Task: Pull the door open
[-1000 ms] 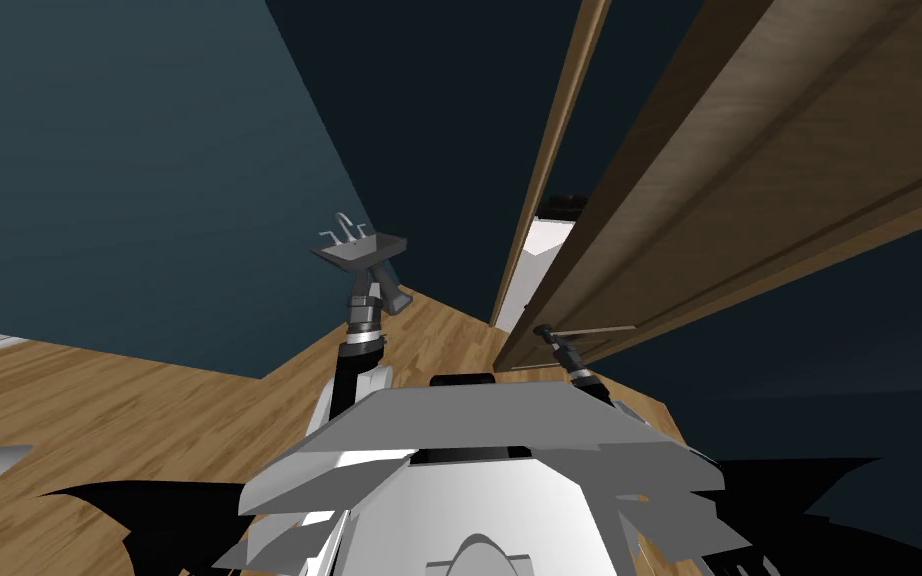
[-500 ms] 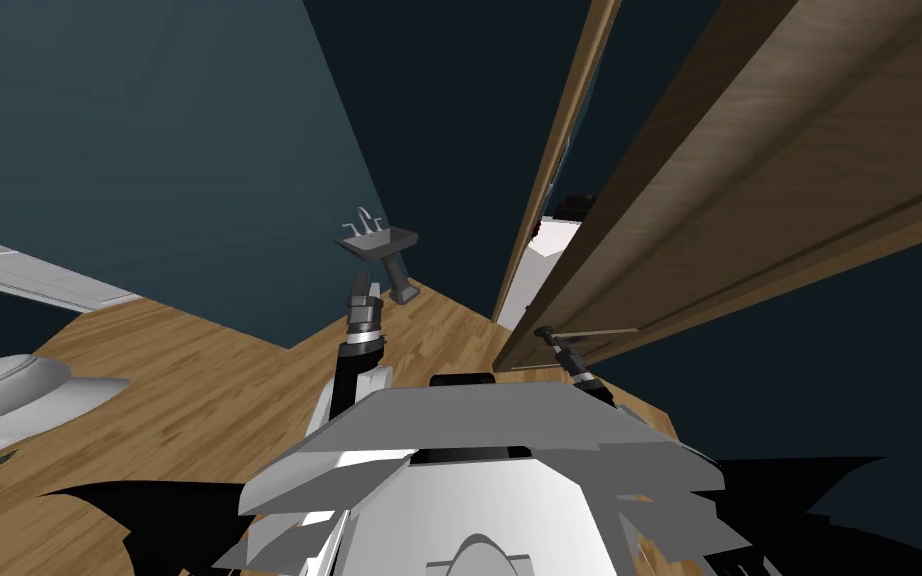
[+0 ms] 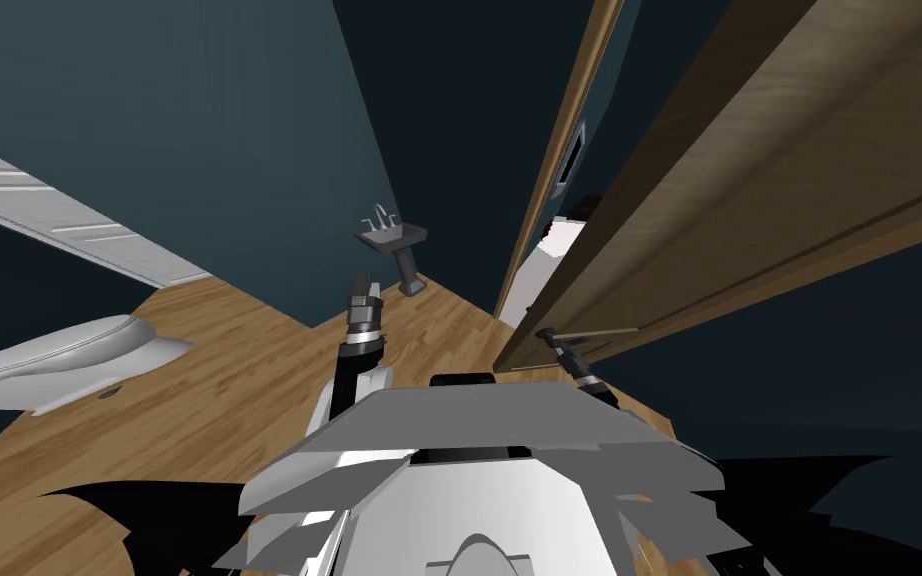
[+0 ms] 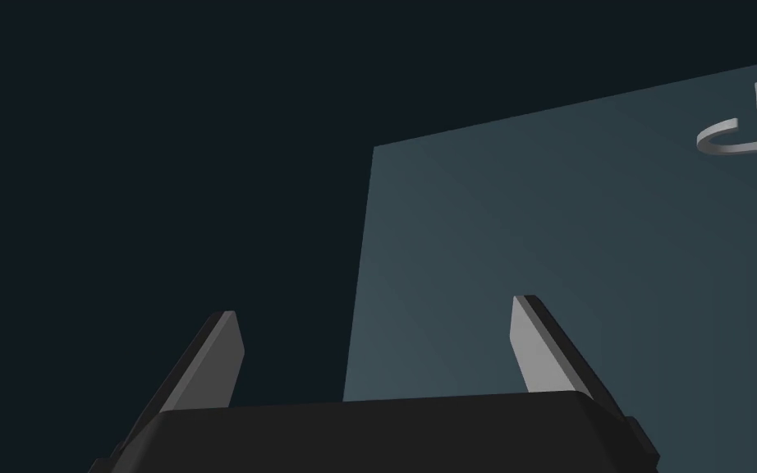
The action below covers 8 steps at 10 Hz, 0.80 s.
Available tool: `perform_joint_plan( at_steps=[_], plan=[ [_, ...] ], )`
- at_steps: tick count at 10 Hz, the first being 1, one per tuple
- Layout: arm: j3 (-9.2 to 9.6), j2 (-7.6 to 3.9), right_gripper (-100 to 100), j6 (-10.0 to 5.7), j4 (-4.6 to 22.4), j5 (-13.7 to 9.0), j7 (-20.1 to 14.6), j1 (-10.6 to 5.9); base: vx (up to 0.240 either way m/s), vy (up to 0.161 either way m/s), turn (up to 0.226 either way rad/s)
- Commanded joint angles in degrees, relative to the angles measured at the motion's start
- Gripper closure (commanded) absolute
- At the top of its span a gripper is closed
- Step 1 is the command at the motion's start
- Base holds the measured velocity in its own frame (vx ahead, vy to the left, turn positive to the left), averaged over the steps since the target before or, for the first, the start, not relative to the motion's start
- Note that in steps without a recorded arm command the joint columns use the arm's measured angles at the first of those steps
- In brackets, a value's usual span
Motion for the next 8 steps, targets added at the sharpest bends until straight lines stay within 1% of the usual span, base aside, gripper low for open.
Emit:
perform_joint_plan(
  at_steps=[1,2,8],
  plan=[
    [0.0,0.0,100,0.0,0.0,0.0,0.0,0.0,-0.096,-0.032,0.04],
    [0.2,-0.07,100,-0.59,0.6,0.1,-0.2,-0.03,-0.169,-0.039,0.161],
    [0.36,-0.84,100,-2.87,2.9,0.2,-0.7,-0.55,-0.207,-0.083,0.171]
  ],
)
